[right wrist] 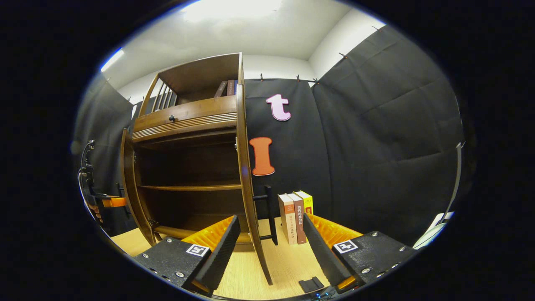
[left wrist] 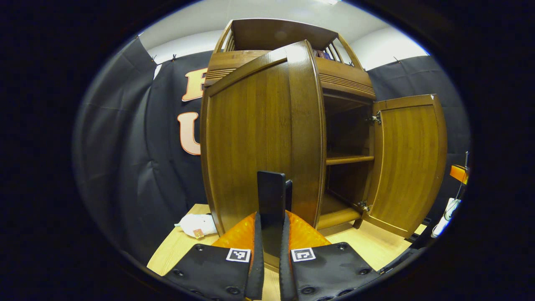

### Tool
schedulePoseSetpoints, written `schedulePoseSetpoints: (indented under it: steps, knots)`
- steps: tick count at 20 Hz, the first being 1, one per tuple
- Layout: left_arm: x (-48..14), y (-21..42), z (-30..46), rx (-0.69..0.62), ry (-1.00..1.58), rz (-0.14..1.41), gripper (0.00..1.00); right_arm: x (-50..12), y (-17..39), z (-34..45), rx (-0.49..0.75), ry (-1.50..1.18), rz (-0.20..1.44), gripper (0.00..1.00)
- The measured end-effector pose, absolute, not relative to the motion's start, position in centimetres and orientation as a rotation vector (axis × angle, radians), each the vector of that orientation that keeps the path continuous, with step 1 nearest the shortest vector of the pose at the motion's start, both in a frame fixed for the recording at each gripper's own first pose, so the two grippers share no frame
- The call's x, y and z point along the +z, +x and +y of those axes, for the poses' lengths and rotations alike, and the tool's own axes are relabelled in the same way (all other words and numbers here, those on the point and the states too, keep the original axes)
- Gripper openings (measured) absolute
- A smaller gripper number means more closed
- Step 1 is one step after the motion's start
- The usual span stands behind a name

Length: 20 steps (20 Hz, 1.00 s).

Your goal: Open the right door of the double-door shoe cabinet with the right hand, and open the left door with the left hand.

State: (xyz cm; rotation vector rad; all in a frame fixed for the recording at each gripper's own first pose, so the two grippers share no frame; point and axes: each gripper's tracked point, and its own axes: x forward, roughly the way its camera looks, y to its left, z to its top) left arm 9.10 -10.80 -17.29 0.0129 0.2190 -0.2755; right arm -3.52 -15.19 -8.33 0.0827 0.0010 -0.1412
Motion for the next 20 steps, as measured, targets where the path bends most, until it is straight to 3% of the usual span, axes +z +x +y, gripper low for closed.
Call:
schedulePoseSetpoints:
  steps: [3,8,15,16,17,20]
  knots:
    - [-17.2,8.9,-9.8,-0.276,0.001,0.225,0.14,-7.8,-3.5,-14.1,-0.122,0.072,-0.003,0.92]
    - [-16.9,7.9,-6.9,-0.254,-0.015,0.229,0.11,-7.5,-3.3,-11.9,-0.088,0.072,-0.011,0.92]
    - [-16.5,7.6,-3.6,-0.231,-0.033,0.229,0.17,-6.9,-2.7,-9.0,-0.054,0.075,-0.030,0.92]
    - [-16.5,7.6,-3.3,-0.232,-0.024,0.229,0.13,-6.9,-2.8,-8.6,-0.050,0.073,-0.032,0.92]
    - [-16.4,7.5,-2.8,-0.229,-0.023,0.229,0.13,-6.8,-2.8,-8.3,-0.049,0.067,-0.033,0.99]
    - [-16.3,7.4,-1.2,-0.214,-0.016,0.225,0.13,-6.7,-2.8,-7.2,-0.045,0.065,-0.038,0.92]
